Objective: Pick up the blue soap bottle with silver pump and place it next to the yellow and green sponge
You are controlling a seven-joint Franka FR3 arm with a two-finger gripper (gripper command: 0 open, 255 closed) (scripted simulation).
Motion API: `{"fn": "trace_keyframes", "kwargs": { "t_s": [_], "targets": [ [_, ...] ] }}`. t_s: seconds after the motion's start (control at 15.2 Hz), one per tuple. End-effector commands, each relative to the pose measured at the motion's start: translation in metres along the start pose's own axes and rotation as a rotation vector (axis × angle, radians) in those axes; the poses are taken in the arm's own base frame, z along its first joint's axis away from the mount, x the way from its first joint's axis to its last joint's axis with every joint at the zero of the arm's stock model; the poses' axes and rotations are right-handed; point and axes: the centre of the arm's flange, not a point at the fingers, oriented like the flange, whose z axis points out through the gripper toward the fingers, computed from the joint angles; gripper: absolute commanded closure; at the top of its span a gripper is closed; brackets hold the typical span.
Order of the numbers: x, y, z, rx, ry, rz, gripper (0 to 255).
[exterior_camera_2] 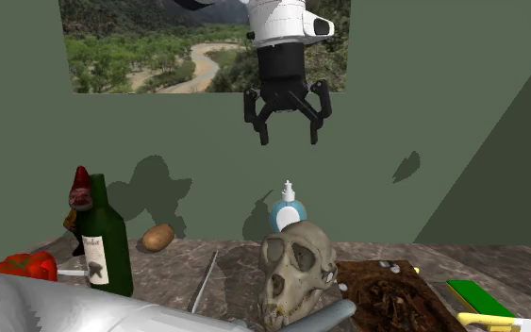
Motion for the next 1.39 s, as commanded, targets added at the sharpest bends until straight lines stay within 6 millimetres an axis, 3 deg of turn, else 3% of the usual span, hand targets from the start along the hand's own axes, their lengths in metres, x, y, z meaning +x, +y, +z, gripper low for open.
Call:
{"fn": "trace_keyframes", "kwargs": {
  "t_s": [0.0, 1.32],
  "targets": [
    [0.0, 0.0, 0.0, 0.0, 0.0, 0.0, 0],
    [0.208, -0.057, 0.149, 0.087, -0.013, 0.045, 0]
  ]
}}
